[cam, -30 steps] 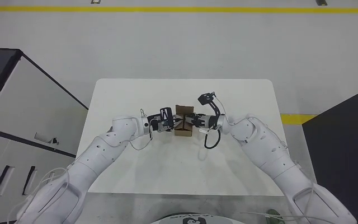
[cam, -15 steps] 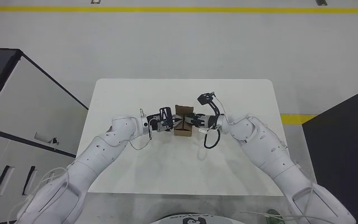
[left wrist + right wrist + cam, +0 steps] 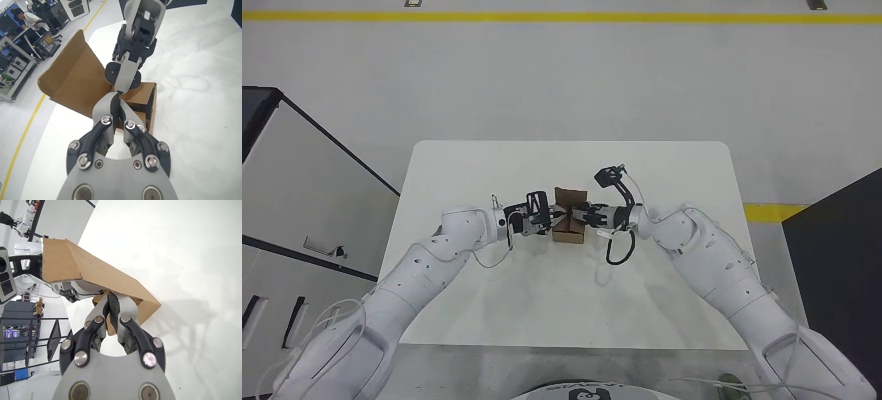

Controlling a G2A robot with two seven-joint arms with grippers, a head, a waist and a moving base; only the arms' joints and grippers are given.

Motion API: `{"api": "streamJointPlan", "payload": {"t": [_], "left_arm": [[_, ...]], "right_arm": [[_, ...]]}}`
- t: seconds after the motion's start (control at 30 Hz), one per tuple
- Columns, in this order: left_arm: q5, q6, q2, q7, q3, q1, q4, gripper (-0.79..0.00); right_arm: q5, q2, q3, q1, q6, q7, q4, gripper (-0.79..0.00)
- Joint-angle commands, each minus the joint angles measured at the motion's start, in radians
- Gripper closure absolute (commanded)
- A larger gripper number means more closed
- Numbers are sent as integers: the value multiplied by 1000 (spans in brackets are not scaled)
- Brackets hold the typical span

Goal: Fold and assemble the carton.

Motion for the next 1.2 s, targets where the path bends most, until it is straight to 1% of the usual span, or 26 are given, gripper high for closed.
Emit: {"api": "streamJointPlan", "payload": {"t": [0.0,0.63,0.83,0.87,0.9,0.93,0.97,1.0,1.03,1.07,1.13,1.17], "left_arm": [[1,3,0,2,-2,0,-1,0],[6,7,-2,12,-9,2,0,0],[3,15,1,25,-20,9,-13,0],[3,14,1,27,-21,10,-15,0],[4,14,2,29,-24,12,-19,-25],[5,15,4,34,-26,13,-24,-132],[7,17,5,41,-29,16,-28,-219],[10,17,7,44,-33,18,-32,-299],[12,19,9,45,-37,20,-37,-336],[15,21,11,50,-41,23,-44,-354],[19,19,16,56,-51,29,-58,-659],[22,19,19,59,-56,34,-67,-785]], "right_arm": [[-1,0,1,0,-2,-2,-2,0],[-3,-3,10,-3,-6,4,-1,0],[28,3,39,-19,-40,3,-12,0],[35,5,44,-23,-46,3,-13,-12],[46,7,53,-28,-55,4,-16,-265],[54,10,61,-33,-66,6,-20,-496],[62,12,70,-39,-77,8,-24,-763],[70,15,79,-45,-87,11,-28,-785],[78,18,89,-51,-97,15,-33,-785],[85,21,98,-58,-108,20,-40,-785],[101,29,120,-73,-133,31,-54,-785],[112,33,132,-82,-146,38,-62,-785]]}}
